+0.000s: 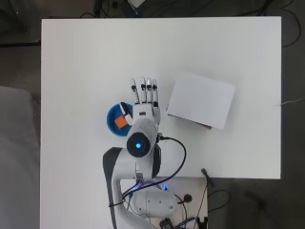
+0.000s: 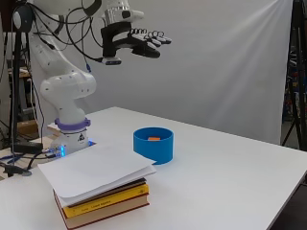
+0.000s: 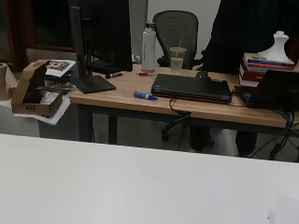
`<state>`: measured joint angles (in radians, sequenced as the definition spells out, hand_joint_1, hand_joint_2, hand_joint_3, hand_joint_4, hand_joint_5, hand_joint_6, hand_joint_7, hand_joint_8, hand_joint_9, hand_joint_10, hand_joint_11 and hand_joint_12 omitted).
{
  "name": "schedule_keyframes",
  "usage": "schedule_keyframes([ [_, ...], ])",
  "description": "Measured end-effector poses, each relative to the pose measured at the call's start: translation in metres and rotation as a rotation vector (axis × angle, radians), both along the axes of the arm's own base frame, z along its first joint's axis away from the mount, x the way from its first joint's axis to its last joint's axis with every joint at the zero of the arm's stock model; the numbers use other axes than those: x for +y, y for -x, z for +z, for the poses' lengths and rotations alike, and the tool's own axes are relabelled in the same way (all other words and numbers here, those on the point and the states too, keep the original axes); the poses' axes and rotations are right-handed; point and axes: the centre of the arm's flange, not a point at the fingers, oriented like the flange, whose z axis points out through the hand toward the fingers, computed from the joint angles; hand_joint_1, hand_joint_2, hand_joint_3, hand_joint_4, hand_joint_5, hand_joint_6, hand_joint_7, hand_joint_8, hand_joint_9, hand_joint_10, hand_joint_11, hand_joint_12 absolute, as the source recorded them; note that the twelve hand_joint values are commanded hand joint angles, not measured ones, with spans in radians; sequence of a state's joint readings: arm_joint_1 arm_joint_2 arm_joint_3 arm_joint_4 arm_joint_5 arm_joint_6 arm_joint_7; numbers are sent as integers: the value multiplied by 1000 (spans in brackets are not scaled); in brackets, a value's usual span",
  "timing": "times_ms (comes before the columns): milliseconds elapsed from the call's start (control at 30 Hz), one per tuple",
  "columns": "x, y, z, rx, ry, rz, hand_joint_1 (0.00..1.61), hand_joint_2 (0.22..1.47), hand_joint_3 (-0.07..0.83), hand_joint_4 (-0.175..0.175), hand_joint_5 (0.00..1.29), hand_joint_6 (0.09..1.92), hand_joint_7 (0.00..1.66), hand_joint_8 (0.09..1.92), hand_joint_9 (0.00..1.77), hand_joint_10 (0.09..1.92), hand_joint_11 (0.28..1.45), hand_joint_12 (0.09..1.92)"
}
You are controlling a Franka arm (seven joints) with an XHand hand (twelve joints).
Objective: Teleoperate dual arm-hand system to pick and place objects
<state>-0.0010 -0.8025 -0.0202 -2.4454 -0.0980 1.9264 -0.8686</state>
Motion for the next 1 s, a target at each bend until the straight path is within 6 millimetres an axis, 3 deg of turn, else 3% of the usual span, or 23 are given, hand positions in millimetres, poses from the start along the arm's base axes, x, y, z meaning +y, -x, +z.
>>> schedule_keyframes([
  [133, 0, -2, -5, 15, -69, -38, 172, 1068, 0, 97, 210, 87, 279, 87, 401, 87, 471, 87],
  [533, -8, -24, -23, 75, -55, -65, 194, 1069, 0, 103, 234, 87, 322, 87, 475, 87, 498, 87],
  [567, -7, -24, -24, 78, -46, -66, 168, 1108, 4, 101, 329, 87, 527, 87, 676, 87, 578, 87],
  [633, -5, -15, -25, 81, -42, -51, 181, 1237, 5, 111, 759, 87, 1034, 87, 1141, 87, 778, 143],
  [667, -3, -8, -27, 88, -58, -32, 196, 1270, 4, 109, 886, 87, 1165, 87, 1262, 87, 797, 228],
  [733, -3, 10, -31, 134, -153, 7, 232, 1306, 0, 106, 966, 87, 1231, 87, 1299, 87, 771, 223],
  [767, -4, 21, -36, 179, -228, 23, 265, 1313, 0, 106, 955, 87, 1189, 87, 1244, 87, 752, 162],
  [833, -1, 42, -46, 289, -395, 50, 215, 1249, -10, 65, 568, 87, 715, 87, 781, 87, 582, 87],
  [867, 4, 53, -46, 341, -477, 64, 202, 1225, -10, 51, 446, 87, 558, 87, 629, 87, 526, 87],
  [933, 16, 74, -35, 419, -586, 92, 204, 1189, -13, 48, 364, 87, 422, 87, 493, 87, 465, 87],
  [1000, 34, 88, -18, 466, -590, 113, 210, 1160, -16, 56, 363, 87, 387, 87, 448, 87, 435, 87],
])
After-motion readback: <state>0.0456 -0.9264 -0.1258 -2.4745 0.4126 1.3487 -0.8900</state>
